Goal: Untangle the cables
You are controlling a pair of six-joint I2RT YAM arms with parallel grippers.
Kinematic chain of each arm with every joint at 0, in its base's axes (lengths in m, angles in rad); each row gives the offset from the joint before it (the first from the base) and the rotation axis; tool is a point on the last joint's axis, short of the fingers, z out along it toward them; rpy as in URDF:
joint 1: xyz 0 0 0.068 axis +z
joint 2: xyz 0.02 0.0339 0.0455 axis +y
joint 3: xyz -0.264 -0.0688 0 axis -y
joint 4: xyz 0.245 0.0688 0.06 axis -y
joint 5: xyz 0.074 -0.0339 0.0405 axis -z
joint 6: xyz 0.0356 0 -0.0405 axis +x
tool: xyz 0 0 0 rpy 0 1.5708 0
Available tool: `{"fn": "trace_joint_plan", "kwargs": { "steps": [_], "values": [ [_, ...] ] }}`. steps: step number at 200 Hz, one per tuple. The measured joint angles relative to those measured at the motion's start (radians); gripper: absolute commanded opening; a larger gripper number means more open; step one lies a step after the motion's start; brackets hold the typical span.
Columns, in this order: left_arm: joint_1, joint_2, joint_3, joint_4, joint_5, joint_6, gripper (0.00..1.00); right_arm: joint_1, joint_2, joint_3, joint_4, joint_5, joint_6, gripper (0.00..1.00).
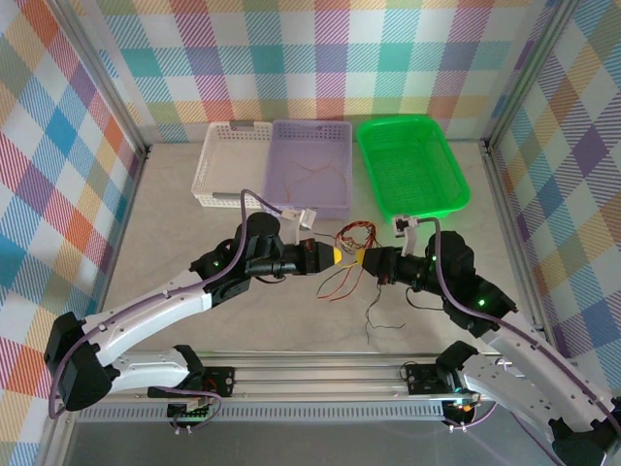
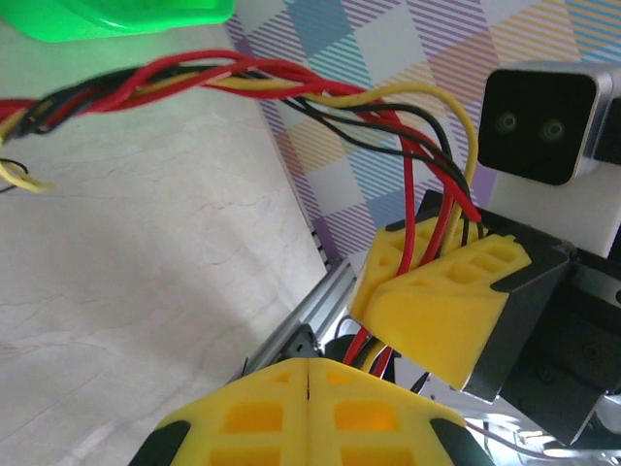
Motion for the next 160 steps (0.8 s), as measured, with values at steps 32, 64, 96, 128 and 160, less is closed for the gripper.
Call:
{"fn": "trace_joint_plan", "kwargs": {
  "steps": [32,64,96,128,160],
  "values": [
    [-0.012,-0.015,0.000,-0.064,-0.071,0.000,0.00,0.005,0.000,-0.042,-0.005,0.028,-0.009,0.37],
    [-0.012,-0.034,0.005,-0.145,-0.160,0.000,0.00,0.004,0.004,-0.080,-0.017,0.064,-0.013,0.58],
    [-0.012,-0.033,0.014,-0.196,-0.210,-0.001,0.00,-0.002,0.007,-0.118,-0.002,0.074,-0.030,0.65],
    [-0.011,-0.033,0.035,-0.235,-0.244,-0.001,0.00,-0.002,0.004,-0.182,0.041,0.097,-0.068,0.68],
    [-0.007,-0.033,0.068,-0.278,-0.269,0.000,0.00,-0.002,-0.020,-0.256,0.094,0.114,-0.114,0.64]
  ]
}}
